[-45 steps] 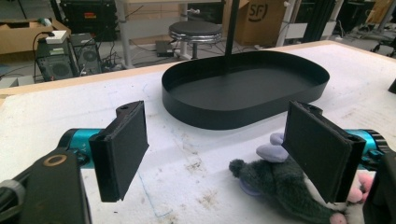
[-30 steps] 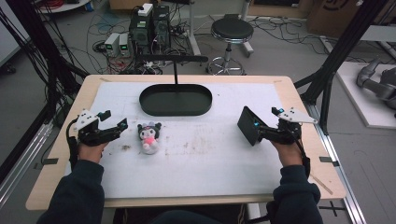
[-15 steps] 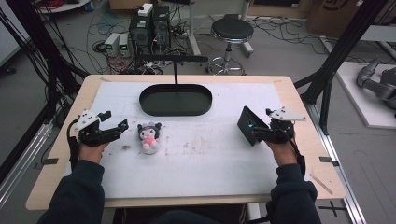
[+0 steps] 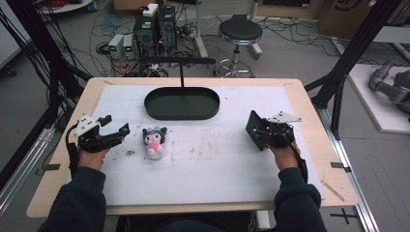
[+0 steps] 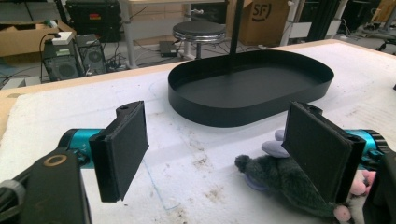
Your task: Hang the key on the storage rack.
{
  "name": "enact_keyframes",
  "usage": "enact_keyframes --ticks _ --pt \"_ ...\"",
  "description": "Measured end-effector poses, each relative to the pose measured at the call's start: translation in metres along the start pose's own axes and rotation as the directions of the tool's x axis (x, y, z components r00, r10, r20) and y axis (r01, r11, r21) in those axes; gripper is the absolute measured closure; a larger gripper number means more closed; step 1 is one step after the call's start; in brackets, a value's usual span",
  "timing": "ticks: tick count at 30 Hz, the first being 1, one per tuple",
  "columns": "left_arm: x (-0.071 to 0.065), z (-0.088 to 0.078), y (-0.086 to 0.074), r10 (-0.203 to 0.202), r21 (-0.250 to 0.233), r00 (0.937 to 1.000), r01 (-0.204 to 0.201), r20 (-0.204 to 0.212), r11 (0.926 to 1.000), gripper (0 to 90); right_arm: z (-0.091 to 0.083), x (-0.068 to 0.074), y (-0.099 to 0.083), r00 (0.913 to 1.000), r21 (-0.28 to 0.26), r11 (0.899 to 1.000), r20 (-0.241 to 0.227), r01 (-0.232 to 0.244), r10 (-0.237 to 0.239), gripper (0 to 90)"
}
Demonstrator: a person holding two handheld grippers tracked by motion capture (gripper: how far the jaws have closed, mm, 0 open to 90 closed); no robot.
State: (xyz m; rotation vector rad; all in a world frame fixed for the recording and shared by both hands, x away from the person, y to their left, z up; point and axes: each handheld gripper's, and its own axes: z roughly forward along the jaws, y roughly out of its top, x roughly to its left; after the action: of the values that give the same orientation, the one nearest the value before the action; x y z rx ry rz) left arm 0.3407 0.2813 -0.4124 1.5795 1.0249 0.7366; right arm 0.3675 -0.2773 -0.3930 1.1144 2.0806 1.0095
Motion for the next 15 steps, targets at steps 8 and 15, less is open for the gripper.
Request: enact_keyframes --ticks 8,15 --pt "0.001 -0.003 -0.001 -0.004 -0.007 1.0 0.004 -0.008 1.0 22.0 -0.001 0.005 0.009 0.9986 -0.001 0.999 -0.039 -0.036 0.036 80.7" --pt "0.005 -0.001 -0.002 -0.017 -0.011 0.9998 0.017 -0.011 0.9998 22.5 0.007 0.01 0.042 0.9985 -0.065 0.998 -0.052 -0.018 0.015 80.8"
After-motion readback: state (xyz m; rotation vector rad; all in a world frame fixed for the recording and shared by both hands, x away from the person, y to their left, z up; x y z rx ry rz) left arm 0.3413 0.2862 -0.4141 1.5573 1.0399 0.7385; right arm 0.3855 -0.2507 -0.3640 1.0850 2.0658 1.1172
